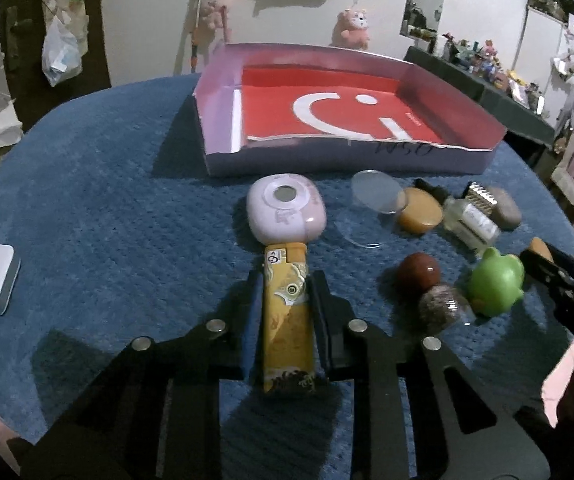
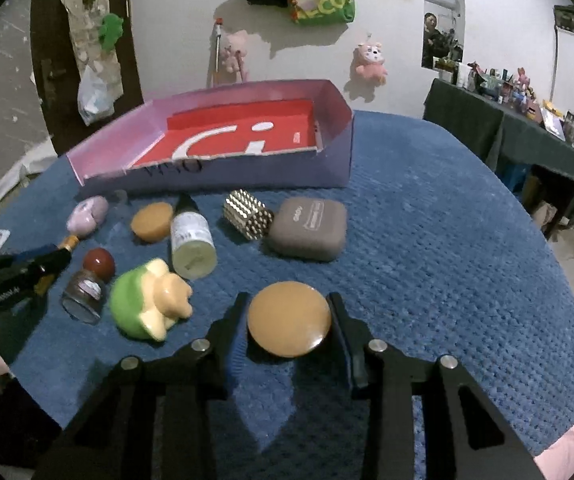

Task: Organize rigid objects
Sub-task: 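Grasp the yellow lighter with the left tool while the right tool grasps the tan sponge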

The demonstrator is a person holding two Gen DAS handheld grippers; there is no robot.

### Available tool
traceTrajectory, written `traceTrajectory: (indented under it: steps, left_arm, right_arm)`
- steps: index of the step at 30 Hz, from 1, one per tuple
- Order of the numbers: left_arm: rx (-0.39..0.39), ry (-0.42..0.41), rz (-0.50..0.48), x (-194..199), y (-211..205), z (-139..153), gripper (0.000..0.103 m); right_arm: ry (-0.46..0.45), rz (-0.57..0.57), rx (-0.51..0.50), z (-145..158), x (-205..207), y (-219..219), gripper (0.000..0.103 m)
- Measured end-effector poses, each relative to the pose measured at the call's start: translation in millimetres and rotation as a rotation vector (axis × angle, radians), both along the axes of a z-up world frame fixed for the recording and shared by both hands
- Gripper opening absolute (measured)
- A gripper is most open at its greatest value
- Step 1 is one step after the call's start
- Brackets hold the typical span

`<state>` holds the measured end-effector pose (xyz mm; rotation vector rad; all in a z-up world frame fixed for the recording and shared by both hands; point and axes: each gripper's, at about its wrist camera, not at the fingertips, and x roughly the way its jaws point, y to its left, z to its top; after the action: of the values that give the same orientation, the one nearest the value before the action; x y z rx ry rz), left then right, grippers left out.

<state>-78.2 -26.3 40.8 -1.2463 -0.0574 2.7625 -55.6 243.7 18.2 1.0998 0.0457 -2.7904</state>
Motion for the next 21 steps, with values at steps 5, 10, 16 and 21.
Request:
traceTrajectory:
  steps: [5, 10, 16, 21]
  left_arm:
    - [-0.020, 0.051, -0.017, 3.0, 5.1, 15.1, 0.022]
    - [-0.014, 0.067, -0.017, -1.8, 3.5, 23.8, 0.022]
    - [-0.004, 0.083, -0.025, -13.2, 1.7, 34.7, 0.022]
    - [-0.009, 0.112, -0.045, -35.0, 1.5, 52.4, 0.022]
  right_arm:
    - [0.050, 0.012, -0.008, 20.9, -3.5, -0.2, 0.040]
    - [0.068, 0.017, -0.018, 31.5, -10.9, -1.7, 0.040]
    - [0.075, 0.027, -0.035, 39.1, -21.9, -3.4, 0.040]
    - [0.105, 0.048, -0.045, 57.5, -44.2, -5.4, 0.040]
